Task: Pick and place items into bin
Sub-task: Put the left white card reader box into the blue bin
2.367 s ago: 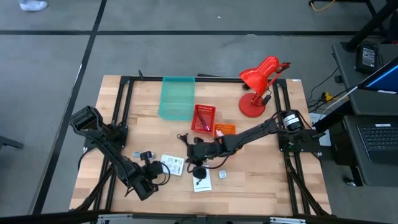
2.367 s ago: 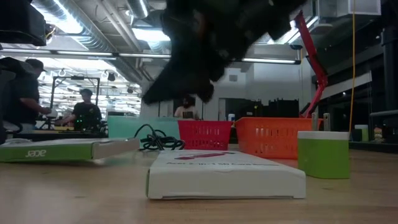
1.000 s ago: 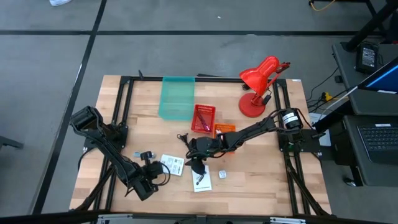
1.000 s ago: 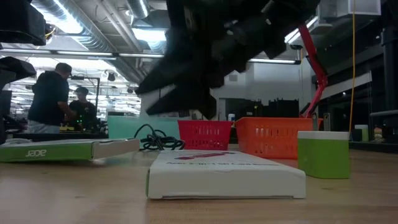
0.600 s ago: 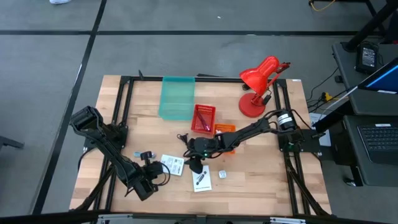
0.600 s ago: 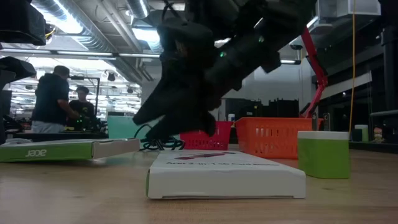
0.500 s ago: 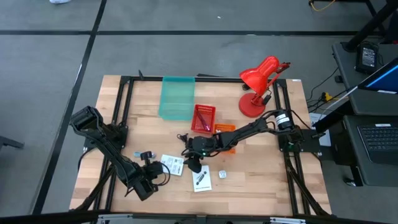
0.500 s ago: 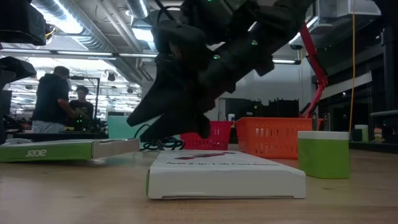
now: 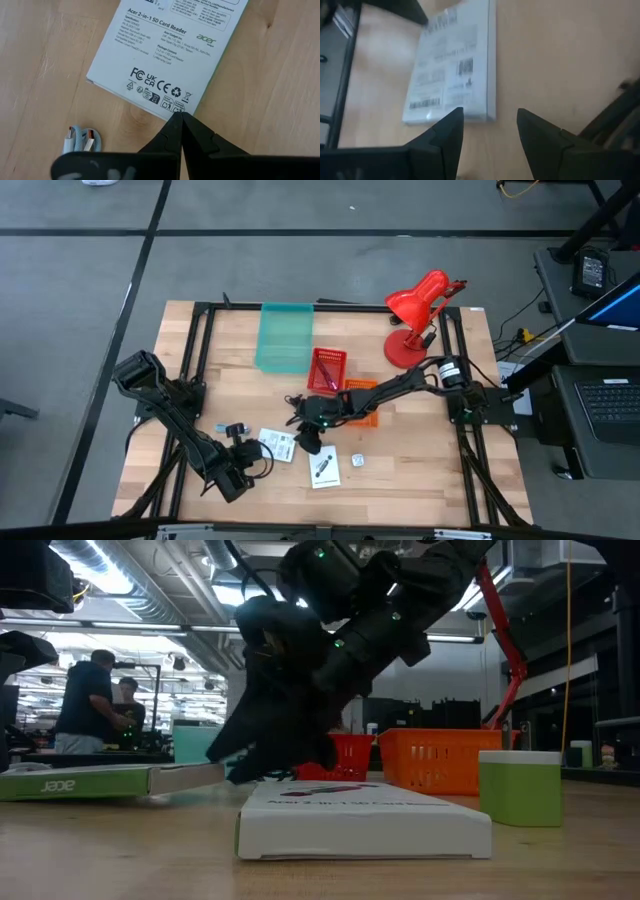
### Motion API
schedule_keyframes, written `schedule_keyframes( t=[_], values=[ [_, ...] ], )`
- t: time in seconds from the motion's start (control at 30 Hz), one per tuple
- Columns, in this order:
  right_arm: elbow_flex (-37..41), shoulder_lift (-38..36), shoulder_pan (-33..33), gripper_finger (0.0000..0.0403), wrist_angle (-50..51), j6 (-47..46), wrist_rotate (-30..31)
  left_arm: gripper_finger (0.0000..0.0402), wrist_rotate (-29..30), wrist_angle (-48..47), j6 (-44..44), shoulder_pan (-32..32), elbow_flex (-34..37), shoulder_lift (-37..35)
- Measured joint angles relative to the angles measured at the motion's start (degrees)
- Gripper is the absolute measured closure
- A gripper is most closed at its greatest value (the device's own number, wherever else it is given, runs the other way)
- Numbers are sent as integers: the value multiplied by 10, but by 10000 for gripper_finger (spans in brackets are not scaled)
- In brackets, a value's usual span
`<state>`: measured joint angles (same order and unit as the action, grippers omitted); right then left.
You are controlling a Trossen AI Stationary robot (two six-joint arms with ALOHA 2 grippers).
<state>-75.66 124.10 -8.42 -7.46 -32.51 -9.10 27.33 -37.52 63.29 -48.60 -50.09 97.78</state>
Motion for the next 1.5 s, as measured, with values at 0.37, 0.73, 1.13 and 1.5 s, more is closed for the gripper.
schedule_keyframes(
  t=[0.37, 0.73, 1.13, 1.5],
  values=[
    [0, 12, 2, 226, -22, -16, -27, 400, 0, 0, 0, 0, 0, 0],
    [0, 12, 4, 226, -50, -16, -26, 400, 1, 0, 0, 0, 0, 0],
    [0, 13, 6, 226, -39, -2, -40, 400, 2, 0, 0, 0, 0, 0],
    [0, 14, 16, 226, -36, -17, -41, 400, 2, 0, 0, 0, 0, 0]
  ],
)
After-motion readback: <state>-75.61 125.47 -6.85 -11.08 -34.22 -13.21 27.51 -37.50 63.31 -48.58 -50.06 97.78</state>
